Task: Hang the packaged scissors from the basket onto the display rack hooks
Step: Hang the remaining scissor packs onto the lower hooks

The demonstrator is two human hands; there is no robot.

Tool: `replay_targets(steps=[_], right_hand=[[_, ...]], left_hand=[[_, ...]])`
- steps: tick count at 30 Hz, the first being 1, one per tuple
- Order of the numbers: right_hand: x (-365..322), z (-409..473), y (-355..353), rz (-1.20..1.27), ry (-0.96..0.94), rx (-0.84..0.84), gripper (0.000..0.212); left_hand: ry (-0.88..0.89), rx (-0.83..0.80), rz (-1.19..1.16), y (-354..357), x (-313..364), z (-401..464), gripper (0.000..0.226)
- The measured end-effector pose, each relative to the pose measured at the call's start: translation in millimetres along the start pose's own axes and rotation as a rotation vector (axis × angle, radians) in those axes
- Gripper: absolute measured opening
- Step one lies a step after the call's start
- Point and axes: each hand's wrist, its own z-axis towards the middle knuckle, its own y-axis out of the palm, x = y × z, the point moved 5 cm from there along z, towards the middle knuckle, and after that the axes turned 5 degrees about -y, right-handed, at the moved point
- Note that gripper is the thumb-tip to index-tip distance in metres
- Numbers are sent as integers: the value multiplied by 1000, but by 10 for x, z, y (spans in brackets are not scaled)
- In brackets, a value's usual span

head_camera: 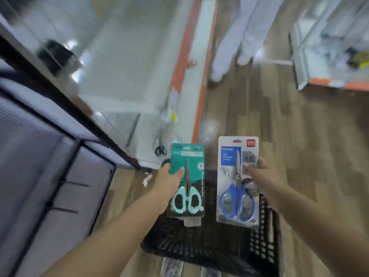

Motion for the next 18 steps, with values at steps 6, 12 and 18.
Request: replay_targets(steps=[6,12,18], right_hand=[[-1843,-1116,-391,6,-306,-124,15],[-2183,-1957,-320,90,-399,-295,19],[-1432,-2449,36,-183,-283,-566,21]], left_hand=[[176,120,-113,-860,1226,-1385,21],[188,369,-403,-1250,1102,-2512,19],[64,530,-719,-1138,121,-3335,10]])
